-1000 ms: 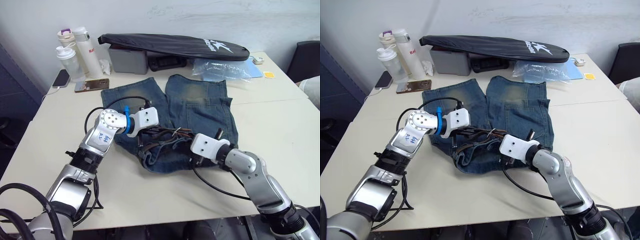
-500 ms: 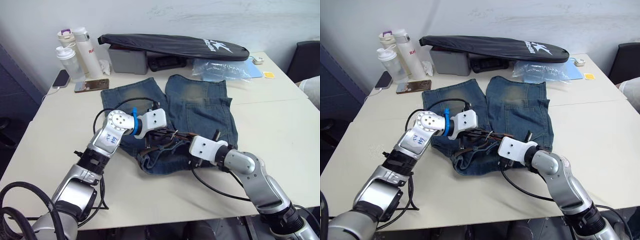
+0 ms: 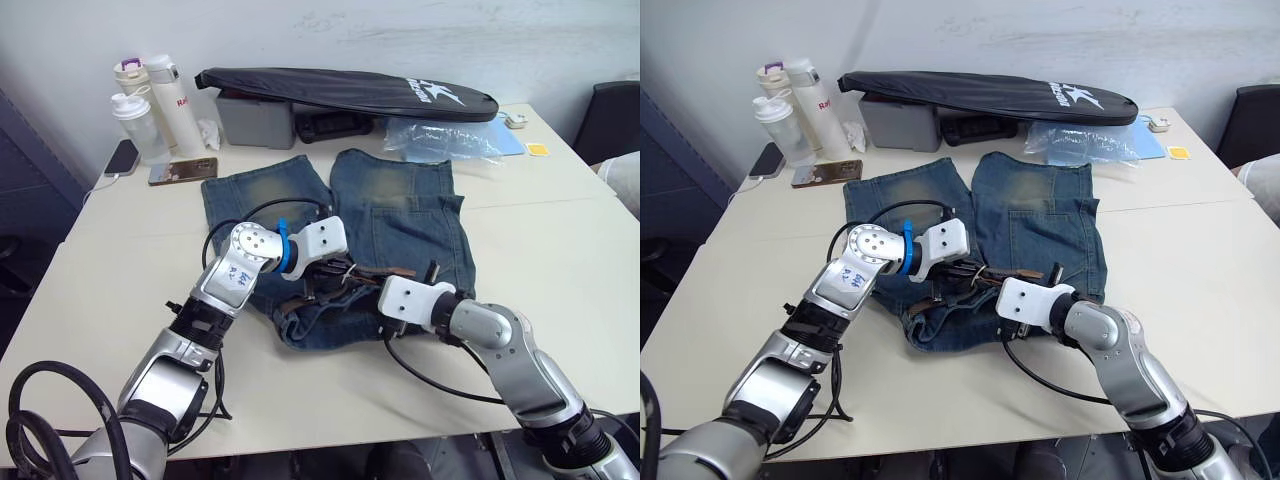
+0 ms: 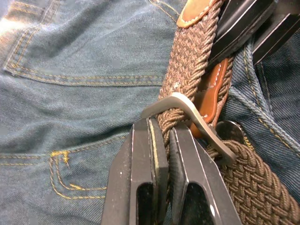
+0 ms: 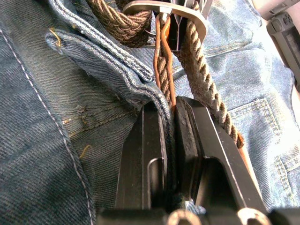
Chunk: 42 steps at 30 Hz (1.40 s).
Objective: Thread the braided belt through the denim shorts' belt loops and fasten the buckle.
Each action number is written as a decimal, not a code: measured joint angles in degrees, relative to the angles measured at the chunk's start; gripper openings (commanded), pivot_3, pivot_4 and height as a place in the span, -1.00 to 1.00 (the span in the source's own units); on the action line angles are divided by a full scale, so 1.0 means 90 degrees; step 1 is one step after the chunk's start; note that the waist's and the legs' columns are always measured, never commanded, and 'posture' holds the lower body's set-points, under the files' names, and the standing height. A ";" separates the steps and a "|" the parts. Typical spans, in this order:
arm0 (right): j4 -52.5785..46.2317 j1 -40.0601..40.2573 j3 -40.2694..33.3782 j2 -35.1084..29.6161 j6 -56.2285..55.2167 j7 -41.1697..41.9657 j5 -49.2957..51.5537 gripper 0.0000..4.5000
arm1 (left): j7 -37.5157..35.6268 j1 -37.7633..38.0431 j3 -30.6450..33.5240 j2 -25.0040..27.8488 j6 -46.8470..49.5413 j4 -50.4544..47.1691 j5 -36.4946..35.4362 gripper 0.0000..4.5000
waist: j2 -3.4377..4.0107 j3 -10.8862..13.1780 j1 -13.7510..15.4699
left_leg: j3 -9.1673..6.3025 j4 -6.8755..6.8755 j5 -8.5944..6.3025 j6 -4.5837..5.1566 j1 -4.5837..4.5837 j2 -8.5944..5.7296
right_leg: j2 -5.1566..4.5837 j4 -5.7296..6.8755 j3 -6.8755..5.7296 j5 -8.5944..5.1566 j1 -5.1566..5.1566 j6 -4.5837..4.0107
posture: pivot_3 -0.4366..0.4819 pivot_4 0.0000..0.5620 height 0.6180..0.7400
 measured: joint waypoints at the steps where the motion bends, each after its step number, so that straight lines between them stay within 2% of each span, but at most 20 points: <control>1: -0.0002 0.0000 0.0009 0.0001 -0.0053 0.0018 0.0004 -1.00 | -0.0084 -0.0033 -0.0005 0.0096 0.0080 -0.0049 -0.0009 0.10 | 0.0000 0.0000 -0.0002 | 0.0000 0.0000 0.0001 0.0003 0.0001 0.0000 | 0.0000 0.0001 0.0000 -0.0002 0.0000 -0.0003 | -0.05 -0.47 -0.93; 5: 0.0003 0.0005 0.0045 0.0005 -0.0082 0.0087 0.0005 -1.00 | -0.0492 -0.0087 -0.0041 0.0425 0.0135 -0.0239 -0.0139 0.84 | -0.0002 0.0000 -0.0003 | -0.0001 0.0007 0.0001 0.0003 0.0003 0.0001 | 0.0000 0.0033 0.0005 -0.0015 -0.0001 -0.0028 | -0.05 -0.47 -0.93; 6: 0.0004 0.0009 0.0051 0.0005 -0.0080 0.0102 0.0004 -1.00 | -0.0538 -0.0104 -0.0032 0.0454 0.0161 -0.0251 -0.0175 0.94 | -0.0003 0.0000 -0.0003 | -0.0001 0.0007 0.0001 0.0003 0.0003 0.0003 | 0.0000 0.0036 0.0004 -0.0016 0.0000 -0.0030 | -0.05 -0.47 -0.93; 9: 0.0004 0.0001 0.0043 -0.0063 -0.0069 0.0192 0.0017 -1.00 | -0.1055 -0.0180 -0.0032 0.0705 0.0594 -0.0594 -0.0623 0.94 | -0.0003 -0.0001 -0.0006 | -0.0001 0.0008 0.0001 0.0004 0.0004 0.0007 | 0.0001 0.0042 0.0005 -0.0031 -0.0005 -0.0057 | -0.05 -0.47 -0.93; 14: -0.0012 -0.0091 -0.0002 -0.0353 -0.0060 0.0530 0.0149 -1.00 | -0.1592 -0.0147 0.0014 0.1505 0.1575 -0.1279 -0.1190 0.94 | -0.0005 0.0000 -0.0010 | -0.0007 0.0007 -0.0002 0.0010 0.0002 0.0007 | 0.0002 0.0061 0.0011 -0.0035 -0.0001 -0.0066 | -0.05 -0.47 -0.93; 21: -0.0196 -0.0240 -0.0034 -0.0303 0.0442 0.0900 0.0561 -1.00 | -0.1637 -0.0062 0.0080 0.1939 0.2163 -0.1666 -0.1744 0.94 | -0.0005 -0.0001 0.0005 | -0.0014 0.0004 -0.0007 0.0019 -0.0002 0.0012 | 0.0006 0.0074 0.0019 -0.0037 -0.0001 -0.0070 | -0.05 -0.47 -0.93; 22: -0.0249 -0.0277 -0.0036 -0.0273 0.0530 0.0934 0.0642 -0.57 | -0.1605 -0.0062 0.0076 0.1960 0.2152 -0.1666 -0.1755 1.00 | -0.0005 -0.0001 0.0002 | -0.0014 0.0005 -0.0008 0.0020 -0.0003 0.0012 | 0.0005 0.0074 0.0019 -0.0037 0.0000 -0.0070 | -0.05 -0.47 -0.93; 24: -0.0344 -0.0350 -0.0036 -0.0304 0.0638 0.1038 0.0745 -0.23 | -0.1572 -0.0061 0.0064 0.1998 0.2094 -0.1668 -0.1758 1.00 | -0.0005 -0.0001 0.0000 | -0.0015 0.0005 -0.0008 0.0020 -0.0001 0.0010 | 0.0003 0.0074 0.0018 -0.0037 0.0000 -0.0070 | -0.05 -0.47 -0.93; 28: -0.0709 -0.0380 -0.0024 -0.0782 0.0803 0.1441 0.0836 0.63 | -0.1570 0.0009 -0.0051 0.2191 0.1887 -0.1681 -0.1743 1.00 | -0.0009 -0.0002 -0.0001 | -0.0016 0.0003 -0.0012 0.0028 0.0000 0.0010 | 0.0003 0.0073 0.0016 -0.0037 0.0001 -0.0070 | -0.05 -0.47 -0.93; 29: -0.0870 -0.0400 -0.0025 -0.0847 0.0924 0.1549 0.0925 0.90 | -0.1583 0.0018 -0.0082 0.2211 0.1845 -0.1680 -0.1742 1.00 | -0.0009 -0.0002 0.0000 | -0.0016 0.0003 -0.0012 0.0028 -0.0001 0.0010 | 0.0003 0.0072 0.0015 -0.0038 0.0001 -0.0071 | -0.05 -0.47 -0.93; 30: -0.0948 -0.0422 -0.0026 -0.0868 0.0964 0.1596 0.0968 0.96 | -0.1589 0.0018 -0.0093 0.2214 0.1832 -0.1680 -0.1742 1.00 | -0.0010 -0.0002 0.0000 | -0.0017 0.0002 -0.0012 0.0028 -0.0001 0.0010 | 0.0003 0.0071 0.0015 -0.0038 0.0001 -0.0071 | -0.05 -0.47 -0.93; 36: -0.1854 -0.0543 -0.0577 -0.1301 0.1901 0.2186 0.1950 0.96 | -0.1756 0.0018 -0.0132 0.2441 0.1810 -0.1678 -0.1815 1.00 | -0.0012 -0.0002 0.0004 | -0.0026 -0.0001 -0.0015 0.0033 0.0004 0.0011 | 0.0004 0.0065 0.0011 -0.0038 0.0008 -0.0071 | -0.05 -0.47 -0.93; 42: -0.1699 -0.0798 -0.1222 -0.1473 0.2076 0.2165 0.2353 0.96 | -0.1896 0.0041 -0.0118 0.2645 0.1930 -0.1740 -0.1954 1.00 | -0.0011 -0.0002 0.0006 | -0.0023 -0.0009 -0.0016 0.0035 0.0003 0.0010 | 0.0004 0.0047 0.0011 -0.0039 0.0009 -0.0074 | -0.05 -0.47 -0.93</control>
